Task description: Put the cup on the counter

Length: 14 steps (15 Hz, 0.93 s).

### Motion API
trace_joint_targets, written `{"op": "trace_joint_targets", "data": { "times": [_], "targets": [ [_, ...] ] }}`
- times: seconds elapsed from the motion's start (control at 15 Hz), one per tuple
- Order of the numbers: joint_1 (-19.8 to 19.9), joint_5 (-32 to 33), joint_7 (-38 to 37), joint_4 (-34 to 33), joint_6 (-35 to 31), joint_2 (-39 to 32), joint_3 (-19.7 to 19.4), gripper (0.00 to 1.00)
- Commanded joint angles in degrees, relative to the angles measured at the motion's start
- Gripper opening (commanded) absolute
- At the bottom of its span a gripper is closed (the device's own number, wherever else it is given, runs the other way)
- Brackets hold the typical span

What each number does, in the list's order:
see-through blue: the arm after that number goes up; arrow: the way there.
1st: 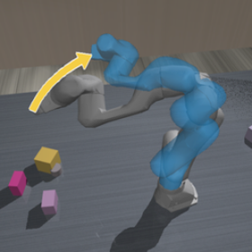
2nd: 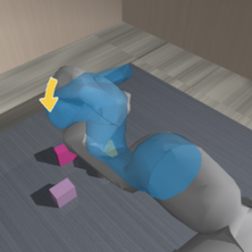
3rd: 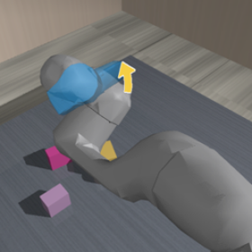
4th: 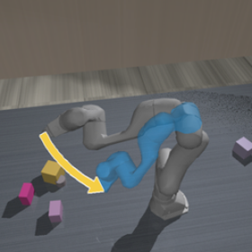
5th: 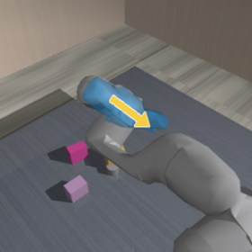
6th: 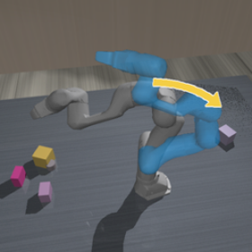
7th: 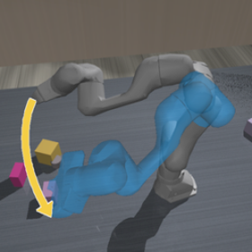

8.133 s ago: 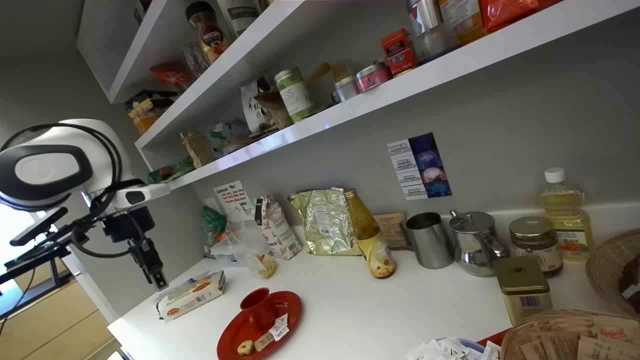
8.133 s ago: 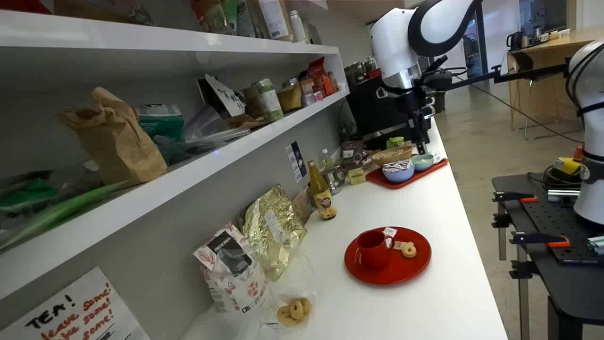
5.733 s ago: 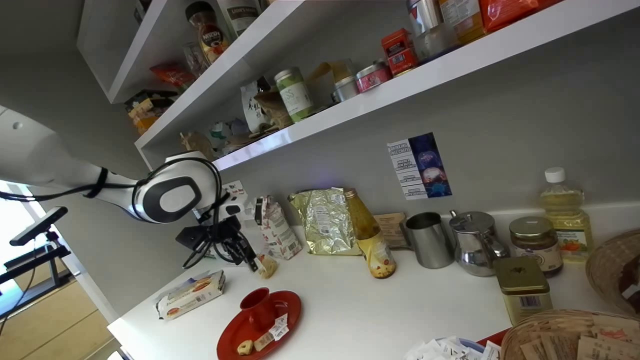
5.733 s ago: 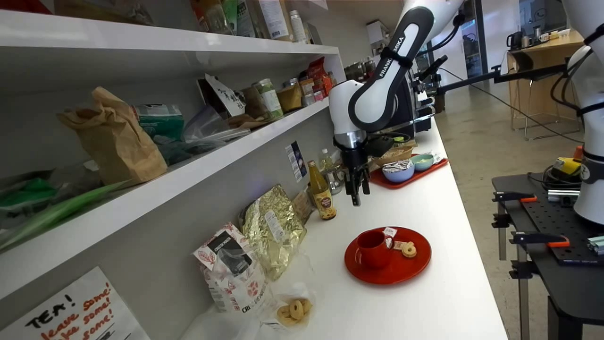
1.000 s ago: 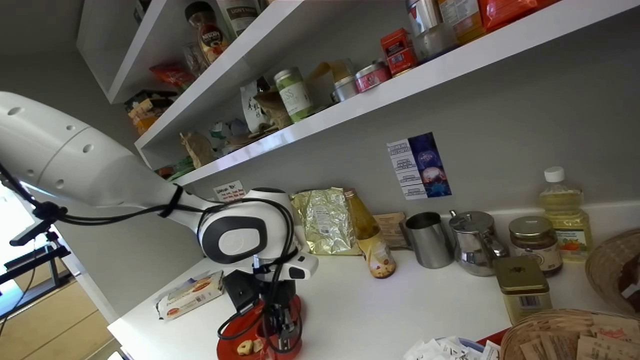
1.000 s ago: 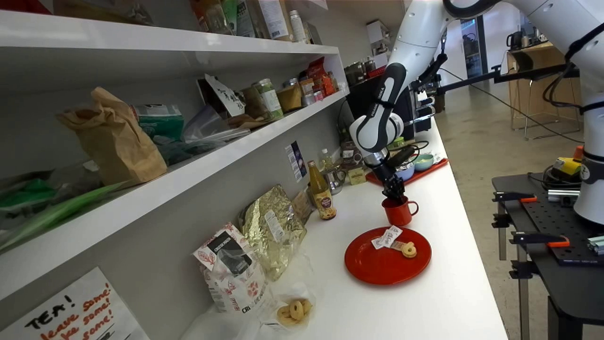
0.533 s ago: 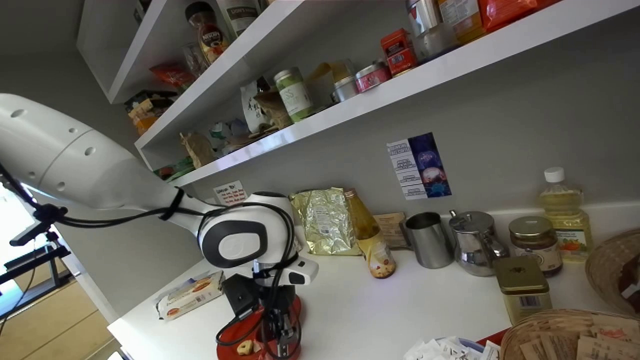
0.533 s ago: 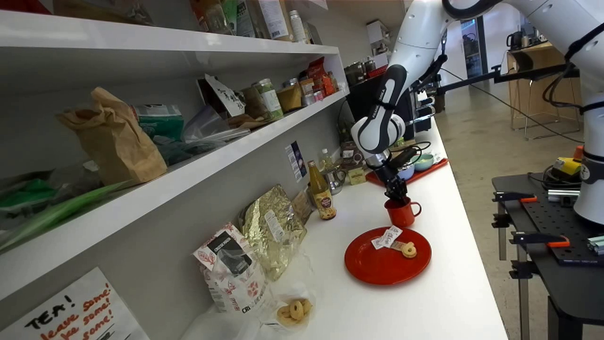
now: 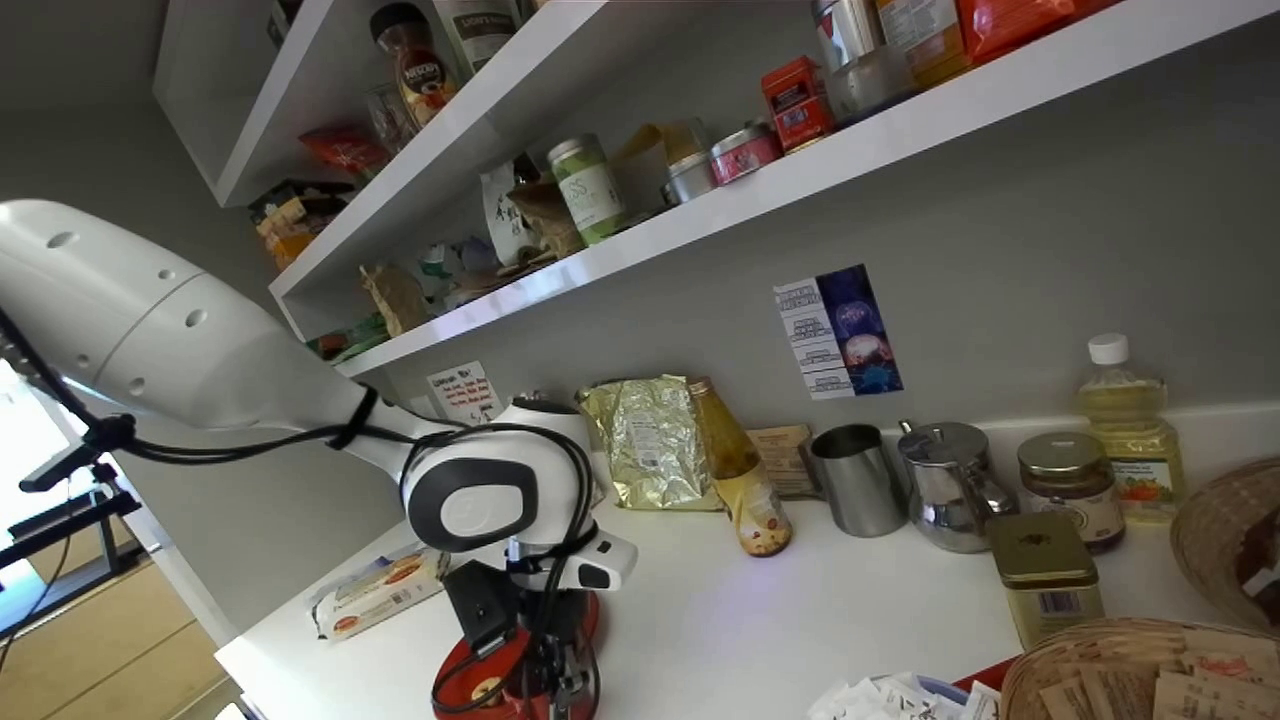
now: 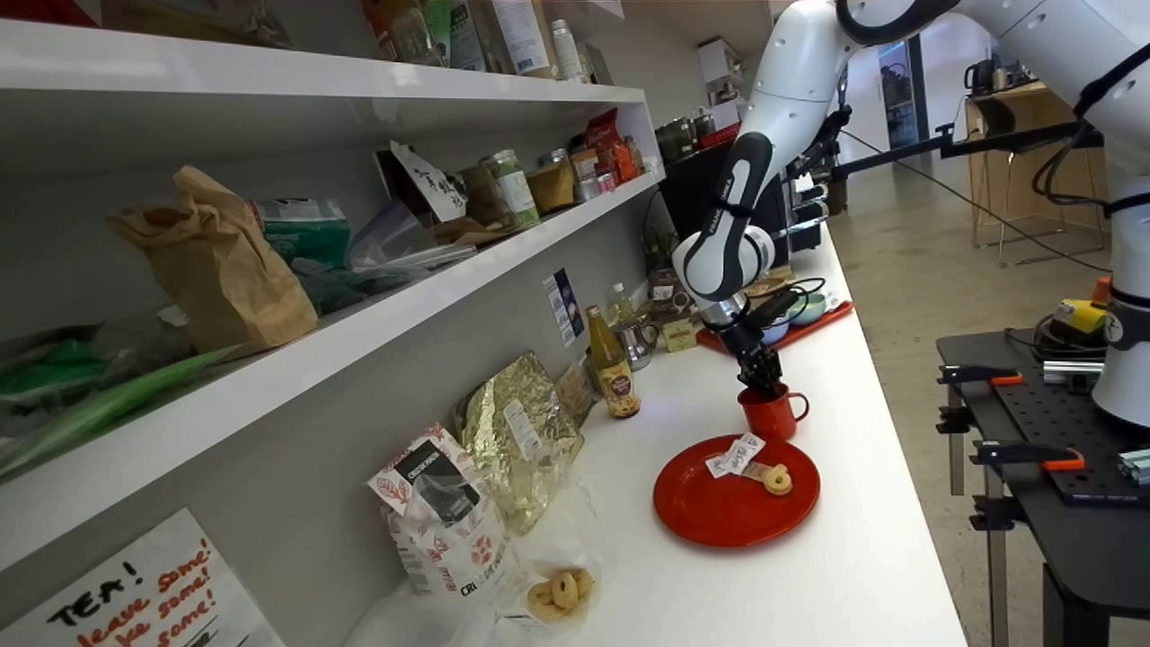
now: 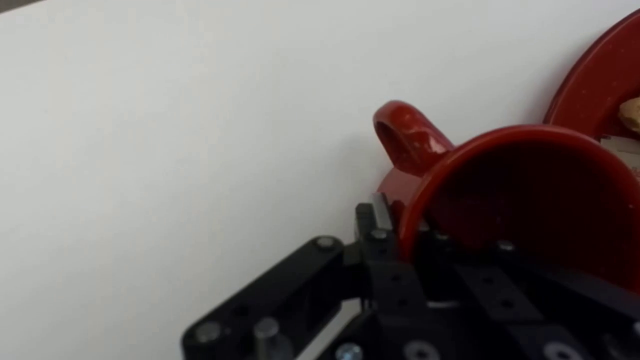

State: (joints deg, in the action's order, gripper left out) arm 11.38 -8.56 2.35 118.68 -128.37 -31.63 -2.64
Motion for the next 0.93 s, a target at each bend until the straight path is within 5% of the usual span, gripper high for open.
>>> {"op": "trace_joint_targets", "data": {
  "times": [0.0,0.07,0.33,0.4,0.47,0.87],
  "targets": [
    [0.42,-2.80,2.63,0.92,-1.13,-0.94,0.98,0.32],
    [-0.44,-1.14,0.96,0.02,0.20,-0.11,-0.29,0.09],
    [-0.44,-1.49,1.32,0.47,-0.19,-1.10,0.09,0.32],
    [-0.43,-1.49,1.33,0.46,-0.33,-1.27,0.10,0.57],
    [-0.46,-1.39,1.34,0.91,-0.49,-0.65,0.01,0.58],
    [0.22,-1.87,2.33,3.51,-2.35,3.74,-0.49,0.99]
  ]
}}
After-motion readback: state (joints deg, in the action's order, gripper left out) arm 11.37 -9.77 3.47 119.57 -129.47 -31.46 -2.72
